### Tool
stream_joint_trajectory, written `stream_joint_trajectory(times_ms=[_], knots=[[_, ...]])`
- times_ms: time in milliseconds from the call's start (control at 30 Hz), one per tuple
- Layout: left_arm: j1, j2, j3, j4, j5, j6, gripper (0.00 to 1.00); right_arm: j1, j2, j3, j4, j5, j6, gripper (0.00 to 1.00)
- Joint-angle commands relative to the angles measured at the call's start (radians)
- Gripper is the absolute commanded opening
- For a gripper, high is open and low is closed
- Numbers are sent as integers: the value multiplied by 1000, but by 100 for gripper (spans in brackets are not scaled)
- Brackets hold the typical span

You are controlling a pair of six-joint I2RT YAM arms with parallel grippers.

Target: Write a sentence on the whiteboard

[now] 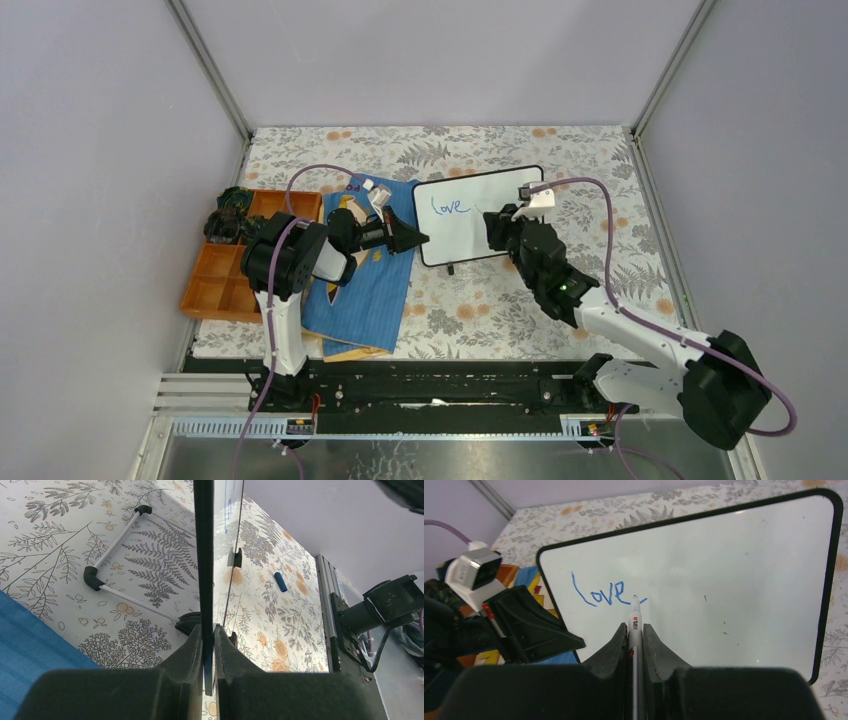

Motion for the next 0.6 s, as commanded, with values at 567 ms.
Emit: stream_joint_trajectory(times_ms=[567], knots=[[9,44,-24,-81,-13,83,0,-5,-79,1,84,-154,-26,0]])
